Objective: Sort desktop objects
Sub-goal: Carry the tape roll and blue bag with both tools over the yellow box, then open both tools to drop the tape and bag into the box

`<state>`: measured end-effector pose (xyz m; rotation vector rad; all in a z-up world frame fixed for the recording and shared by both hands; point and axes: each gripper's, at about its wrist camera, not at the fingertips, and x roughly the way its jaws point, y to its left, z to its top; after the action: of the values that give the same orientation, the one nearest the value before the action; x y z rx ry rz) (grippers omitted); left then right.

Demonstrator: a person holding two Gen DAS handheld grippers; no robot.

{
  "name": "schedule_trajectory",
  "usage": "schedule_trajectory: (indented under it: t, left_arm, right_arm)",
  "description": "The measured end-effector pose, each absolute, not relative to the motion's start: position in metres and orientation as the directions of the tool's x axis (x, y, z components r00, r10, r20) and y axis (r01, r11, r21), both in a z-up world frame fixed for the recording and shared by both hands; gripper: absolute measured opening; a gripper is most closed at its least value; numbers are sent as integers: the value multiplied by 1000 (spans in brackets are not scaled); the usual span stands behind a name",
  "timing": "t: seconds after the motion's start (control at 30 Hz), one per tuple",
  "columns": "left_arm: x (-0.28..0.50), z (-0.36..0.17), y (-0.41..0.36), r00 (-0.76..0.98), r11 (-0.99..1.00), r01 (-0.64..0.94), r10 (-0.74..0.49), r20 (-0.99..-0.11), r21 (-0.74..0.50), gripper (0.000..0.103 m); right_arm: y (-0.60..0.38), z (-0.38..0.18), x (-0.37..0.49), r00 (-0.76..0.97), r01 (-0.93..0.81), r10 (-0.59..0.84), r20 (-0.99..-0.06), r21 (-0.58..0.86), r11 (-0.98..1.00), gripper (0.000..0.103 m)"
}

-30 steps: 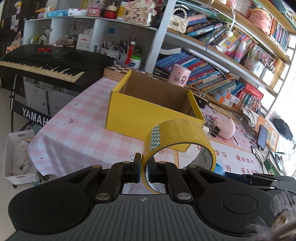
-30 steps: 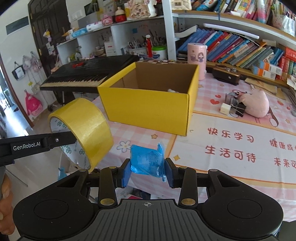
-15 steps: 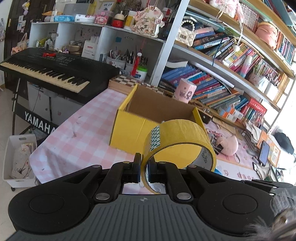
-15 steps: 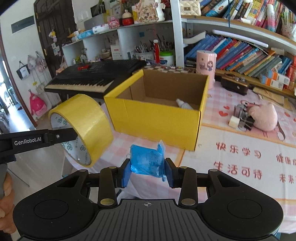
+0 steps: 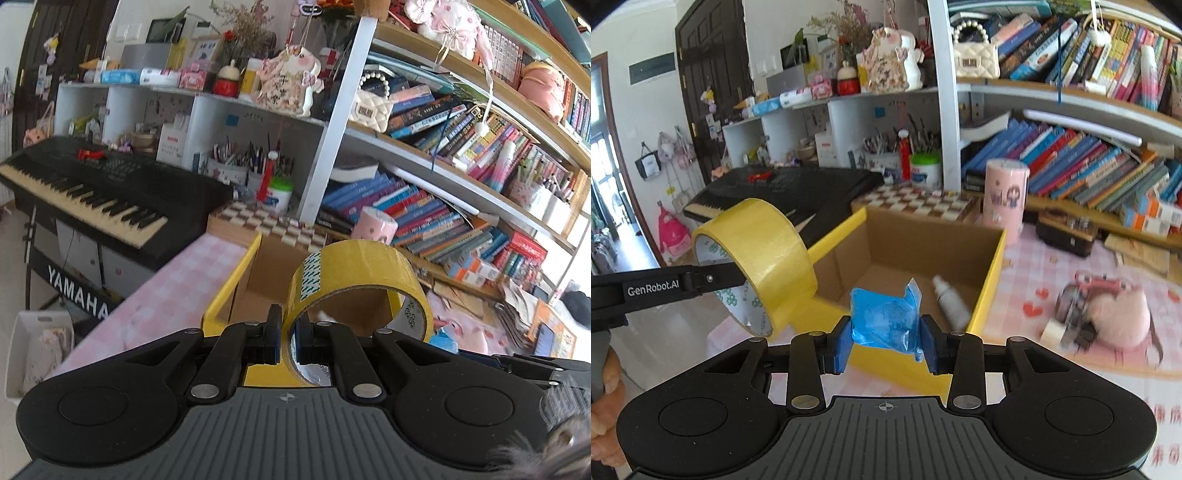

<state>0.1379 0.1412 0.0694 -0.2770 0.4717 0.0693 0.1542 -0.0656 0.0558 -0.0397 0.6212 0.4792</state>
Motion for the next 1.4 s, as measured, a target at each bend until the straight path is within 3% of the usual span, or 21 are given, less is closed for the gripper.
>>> schedule_trajectory:
  t: [0.2, 0.57, 0.8, 1.1, 1.17, 1.3, 1.4]
  left_arm:
    - [199, 65, 129, 873, 966, -156, 37, -486, -206, 7]
    - [299, -9, 113, 707, 981, -194, 147, -692, 10, 7]
    - [324, -28, 101, 659, 983, -162, 173, -732, 87, 7]
    - [333, -34, 101, 643, 981, -170, 183, -744, 94, 9]
    - [332, -33, 101, 652, 983, -166, 172, -739, 82, 16]
    - [324, -22, 98, 697, 983, -162, 180, -694, 92, 50]
    - [311, -6, 98, 750, 982, -170, 187, -635, 88, 63]
  right_arm:
    - [-71, 54, 208, 686, -472, 430, -587, 90, 877, 38]
    - [-27, -8, 287, 536, -644, 343, -771, -112, 756, 38]
    - [-3, -31, 307, 487, -723, 265, -833, -214, 656, 38]
    - [5, -41, 319, 439, -770, 262, -860, -209, 603, 38]
    - [6, -44, 317, 448, -767, 254, -857, -223, 602, 38]
    - [3, -39, 317, 452, -757, 277, -848, -200, 623, 40]
    - [-5, -26, 313, 483, -732, 298, -823, -193, 654, 46]
